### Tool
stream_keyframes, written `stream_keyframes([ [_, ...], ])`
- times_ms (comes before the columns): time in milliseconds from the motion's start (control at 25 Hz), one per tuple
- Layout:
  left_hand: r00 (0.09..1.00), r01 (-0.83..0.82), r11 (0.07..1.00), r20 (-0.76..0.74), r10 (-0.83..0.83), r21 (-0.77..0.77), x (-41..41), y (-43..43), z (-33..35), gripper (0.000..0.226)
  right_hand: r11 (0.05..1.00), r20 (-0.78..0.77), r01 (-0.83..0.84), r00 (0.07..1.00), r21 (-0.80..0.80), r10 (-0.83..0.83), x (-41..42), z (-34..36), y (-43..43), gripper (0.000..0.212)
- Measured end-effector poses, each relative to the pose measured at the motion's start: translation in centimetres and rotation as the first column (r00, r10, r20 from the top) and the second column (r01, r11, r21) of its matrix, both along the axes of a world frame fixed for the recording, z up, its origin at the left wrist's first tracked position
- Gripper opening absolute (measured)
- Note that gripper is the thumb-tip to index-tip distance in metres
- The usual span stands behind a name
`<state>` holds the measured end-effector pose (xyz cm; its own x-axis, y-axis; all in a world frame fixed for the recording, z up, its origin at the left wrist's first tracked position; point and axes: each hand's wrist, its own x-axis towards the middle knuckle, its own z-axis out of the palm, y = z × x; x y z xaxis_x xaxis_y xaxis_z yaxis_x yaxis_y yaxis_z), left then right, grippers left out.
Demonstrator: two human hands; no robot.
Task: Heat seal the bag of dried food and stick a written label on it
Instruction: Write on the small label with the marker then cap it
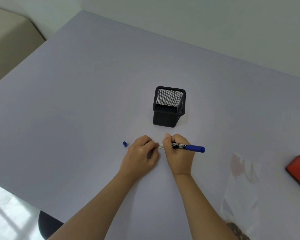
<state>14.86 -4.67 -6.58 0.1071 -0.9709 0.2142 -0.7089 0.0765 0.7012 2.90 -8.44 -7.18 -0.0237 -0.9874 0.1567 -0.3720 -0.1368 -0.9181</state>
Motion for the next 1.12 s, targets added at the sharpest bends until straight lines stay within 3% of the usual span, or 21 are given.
stream_keyframes([
  [560,1.000,0.011,1.000,-0.009,-0.011,-0.018,-0.01,-0.04,0.08,0.024,0.996,-0.003,0.066,0.998,-0.057,-0.067,0.02,-0.03,-0.25,0.043],
  [1120,1.000,0.014,1.000,-0.009,-0.014,0.002,-0.01,-0.09,-0.13,0.024,0.998,-0.038,0.028,0.999,-0.054,-0.030,0.01,-0.07,-0.14,0.045],
])
